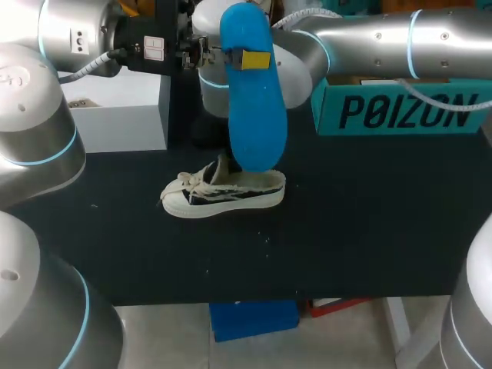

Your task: Take the shoe out of the shoebox, open the shoe tongue, remove and reinsert the insole, then place the shoe into the shoebox

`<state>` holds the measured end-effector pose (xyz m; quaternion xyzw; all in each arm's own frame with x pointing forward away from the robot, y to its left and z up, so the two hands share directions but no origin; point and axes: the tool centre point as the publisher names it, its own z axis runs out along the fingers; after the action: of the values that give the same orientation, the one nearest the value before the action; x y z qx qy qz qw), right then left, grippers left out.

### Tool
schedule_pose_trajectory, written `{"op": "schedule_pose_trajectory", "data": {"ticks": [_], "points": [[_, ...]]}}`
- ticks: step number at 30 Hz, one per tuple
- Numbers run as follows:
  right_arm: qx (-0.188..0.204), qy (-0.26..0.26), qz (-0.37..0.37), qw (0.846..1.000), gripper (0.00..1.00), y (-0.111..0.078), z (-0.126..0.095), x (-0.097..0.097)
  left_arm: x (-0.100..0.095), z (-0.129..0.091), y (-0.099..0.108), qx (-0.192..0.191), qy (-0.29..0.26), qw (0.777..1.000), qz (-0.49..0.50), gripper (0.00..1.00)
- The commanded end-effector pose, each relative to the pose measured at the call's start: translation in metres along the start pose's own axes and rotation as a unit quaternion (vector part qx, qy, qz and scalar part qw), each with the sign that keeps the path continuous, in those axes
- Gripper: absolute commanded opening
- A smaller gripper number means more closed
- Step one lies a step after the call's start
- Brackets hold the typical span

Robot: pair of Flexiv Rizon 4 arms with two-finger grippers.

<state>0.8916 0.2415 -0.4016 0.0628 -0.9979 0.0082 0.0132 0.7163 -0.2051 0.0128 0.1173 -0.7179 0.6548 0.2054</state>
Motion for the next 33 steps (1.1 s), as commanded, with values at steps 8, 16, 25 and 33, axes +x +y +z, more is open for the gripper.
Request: {"op": "schedule_pose_trajectory", "data": {"ticks": [8, 16, 25, 33], "points": [[-0.004, 0.004, 0.0, 1.0, 0.0, -0.002, 0.005, -0.005, 0.0, 0.001, 0.001, 0.0, -0.001, 1.0, 0.0, 0.0], [-0.004, 0.004, 0.0, 1.0, 0.0, -0.002, 0.005, -0.005, 0.0, 0.001, 0.001, 0.0, -0.001, 1.0, 0.0, 0.0], [-0.024, -0.029, 0.03, 0.999, 0.0, -0.016, -0.046, -0.004, 0.0, 0.001, 0.001, 0.0, -0.001, 1.0, 0.0, 0.0], [0.015, -0.032, 0.149, 0.988, 0.0, -0.038, -0.088, -0.006, 0.0, 0.001, 0.001, 0.0, -0.001, 1.0, 0.0, 0.0]]}}
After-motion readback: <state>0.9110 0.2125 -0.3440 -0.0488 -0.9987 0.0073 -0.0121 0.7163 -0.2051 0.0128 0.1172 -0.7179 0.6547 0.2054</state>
